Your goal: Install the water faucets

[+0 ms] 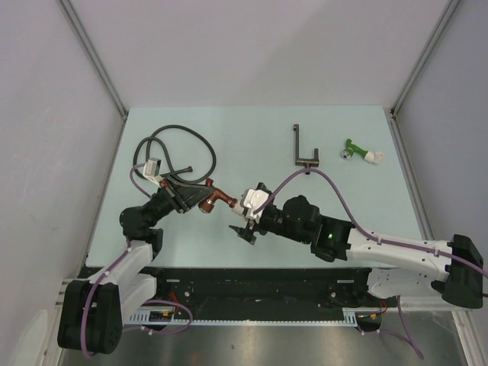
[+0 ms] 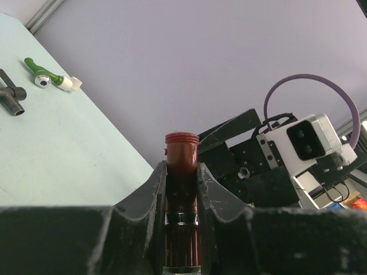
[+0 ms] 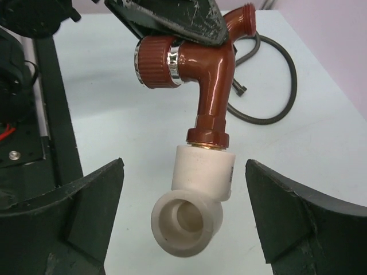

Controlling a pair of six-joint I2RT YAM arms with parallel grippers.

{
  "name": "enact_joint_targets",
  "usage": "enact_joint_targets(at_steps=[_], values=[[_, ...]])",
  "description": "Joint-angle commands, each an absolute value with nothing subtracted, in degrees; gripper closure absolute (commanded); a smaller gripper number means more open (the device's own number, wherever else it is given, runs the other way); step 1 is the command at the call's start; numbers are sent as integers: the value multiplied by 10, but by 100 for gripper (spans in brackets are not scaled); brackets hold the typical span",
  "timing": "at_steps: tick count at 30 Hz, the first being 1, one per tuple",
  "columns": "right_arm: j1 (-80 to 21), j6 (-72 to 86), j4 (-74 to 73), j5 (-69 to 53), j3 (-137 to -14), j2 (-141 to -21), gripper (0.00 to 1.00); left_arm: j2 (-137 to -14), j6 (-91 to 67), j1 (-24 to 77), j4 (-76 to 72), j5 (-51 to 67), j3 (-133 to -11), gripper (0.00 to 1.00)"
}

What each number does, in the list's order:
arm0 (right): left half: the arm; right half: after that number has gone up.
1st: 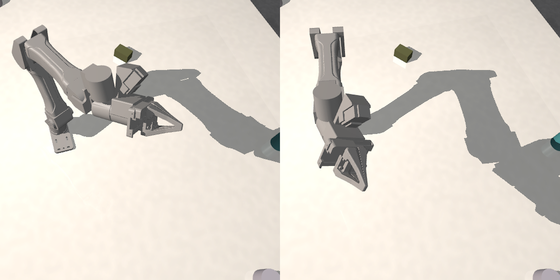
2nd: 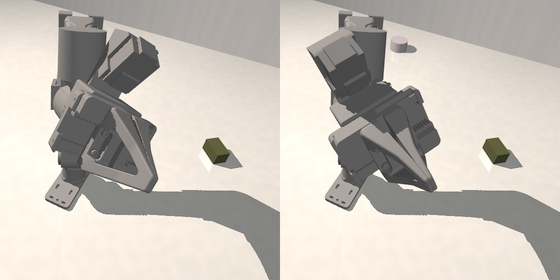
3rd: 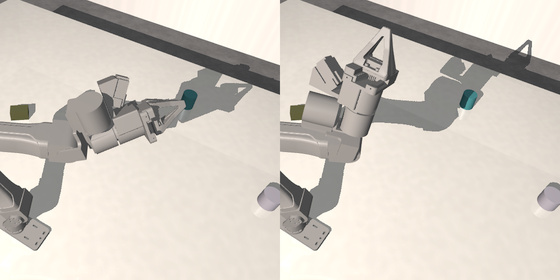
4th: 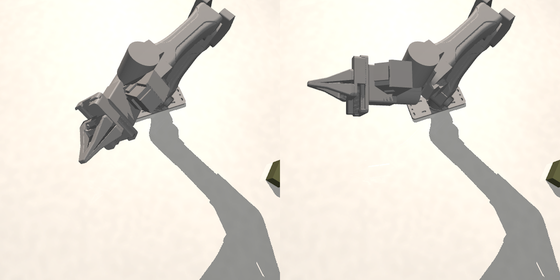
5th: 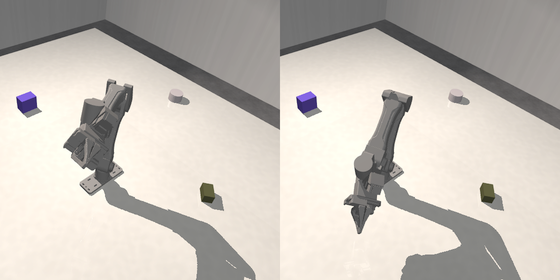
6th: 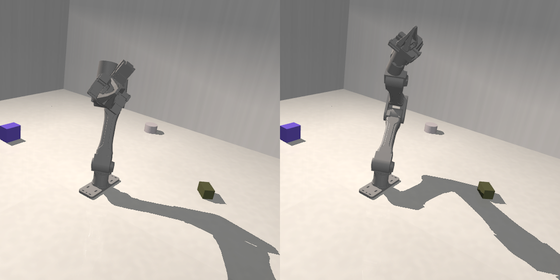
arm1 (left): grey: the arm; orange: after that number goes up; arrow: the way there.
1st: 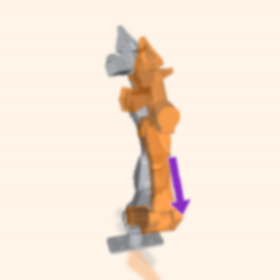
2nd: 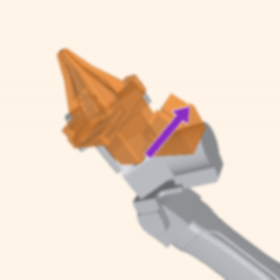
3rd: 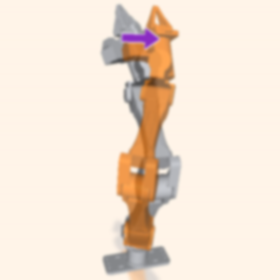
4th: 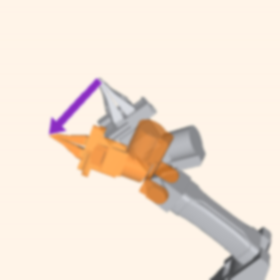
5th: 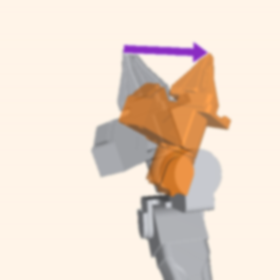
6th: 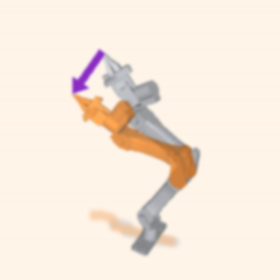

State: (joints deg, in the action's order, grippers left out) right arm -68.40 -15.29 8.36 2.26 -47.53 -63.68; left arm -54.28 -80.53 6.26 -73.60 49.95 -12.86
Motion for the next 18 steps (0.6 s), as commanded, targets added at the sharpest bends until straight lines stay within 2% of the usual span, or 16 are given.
enact_joint_targets(at_steps=[1, 5, 8, 9, 11, 12, 13, 18], values=[[-702, -201, 115, 89, -490, -660, 12, -539, -804, 63, -991, 497, -136, 100], [-700, -181, 134, 71, -489, -672, 26, -538, -803, 63, -991, 497, -136, 100], [-687, -143, 146, 27, -490, -671, 51, -539, -804, 63, -991, 497, -137, 100], [-682, -132, 149, 12, -490, -668, 68, -538, -804, 63, -991, 497, -137, 100], [-671, -89, 157, -41, -489, -662, 82, -538, -803, 63, -991, 497, -137, 100], [-658, -74, 160, -60, -489, -660, 95, -537, -803, 63, -991, 497, -137, 100], [-650, -55, 165, -97, -489, -658, 100, -537, -802, 63, -990, 497, -137, 100], [-589, 108, 220, -219, -489, -664, 100, -534, -801, 64, -991, 498, -137, 100]])
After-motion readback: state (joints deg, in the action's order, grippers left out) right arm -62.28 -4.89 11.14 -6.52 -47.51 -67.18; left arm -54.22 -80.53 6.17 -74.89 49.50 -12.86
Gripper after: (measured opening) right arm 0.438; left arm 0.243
